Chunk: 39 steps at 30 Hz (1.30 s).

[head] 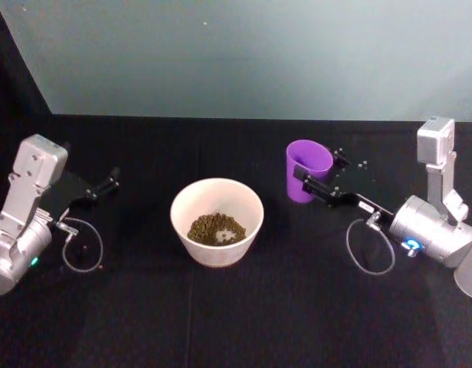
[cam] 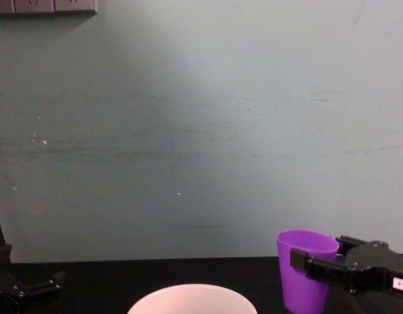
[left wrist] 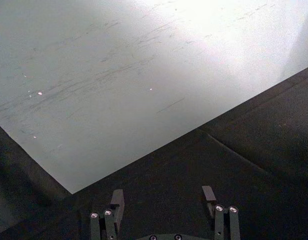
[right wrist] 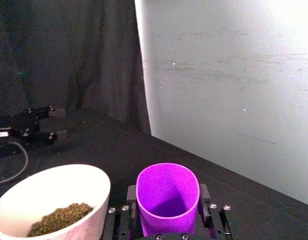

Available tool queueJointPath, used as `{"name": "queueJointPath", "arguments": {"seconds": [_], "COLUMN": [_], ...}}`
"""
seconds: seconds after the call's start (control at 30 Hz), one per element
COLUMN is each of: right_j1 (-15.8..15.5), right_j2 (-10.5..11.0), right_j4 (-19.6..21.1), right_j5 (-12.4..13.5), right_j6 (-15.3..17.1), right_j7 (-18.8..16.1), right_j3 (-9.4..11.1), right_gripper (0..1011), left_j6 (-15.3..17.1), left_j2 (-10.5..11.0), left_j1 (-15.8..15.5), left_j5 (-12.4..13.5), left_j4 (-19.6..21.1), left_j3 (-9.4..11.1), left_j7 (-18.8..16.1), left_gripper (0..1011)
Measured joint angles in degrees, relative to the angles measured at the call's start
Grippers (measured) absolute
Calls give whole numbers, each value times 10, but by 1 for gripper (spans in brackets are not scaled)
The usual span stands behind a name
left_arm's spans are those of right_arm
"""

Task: Pick up the cup and pour the mung beans from the cup into the bowl.

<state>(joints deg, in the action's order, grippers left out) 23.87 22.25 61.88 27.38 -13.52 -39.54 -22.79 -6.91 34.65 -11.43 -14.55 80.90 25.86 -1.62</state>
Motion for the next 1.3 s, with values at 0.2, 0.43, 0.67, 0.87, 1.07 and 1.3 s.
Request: {"name": "queueJointPath", "arguments": {"seconds": [0.2, 0.43, 0.67, 0.87, 1.07, 1.3], "right_j1": [3, 14, 18, 22, 24, 25], "right_j2": [-6, -12, -15, -18, -20, -19], "right_j4": [-17, -47, -61, -73, -79, -82], "right_j5": [-8, -14, -15, -13, -13, -13], "right_j6": [-10, -25, -28, -23, -20, -19], "right_j7": [-6, -18, -30, -37, -41, -46], "right_j3": [-5, -8, -11, -12, -14, -15], "right_gripper": [716, 715, 716, 716, 715, 716], "left_j6": [0, 0, 0, 0, 0, 0], "left_j2": [0, 0, 0, 0, 0, 0], "left_j1": [0, 0, 0, 0, 0, 0], "left_j5": [0, 0, 0, 0, 0, 0], "left_j4": [0, 0, 0, 0, 0, 0], "left_j3": [0, 0, 0, 0, 0, 0], "left_j7": [0, 0, 0, 0, 0, 0], "left_gripper": [1011, 1011, 1011, 1011, 1011, 1012]}}
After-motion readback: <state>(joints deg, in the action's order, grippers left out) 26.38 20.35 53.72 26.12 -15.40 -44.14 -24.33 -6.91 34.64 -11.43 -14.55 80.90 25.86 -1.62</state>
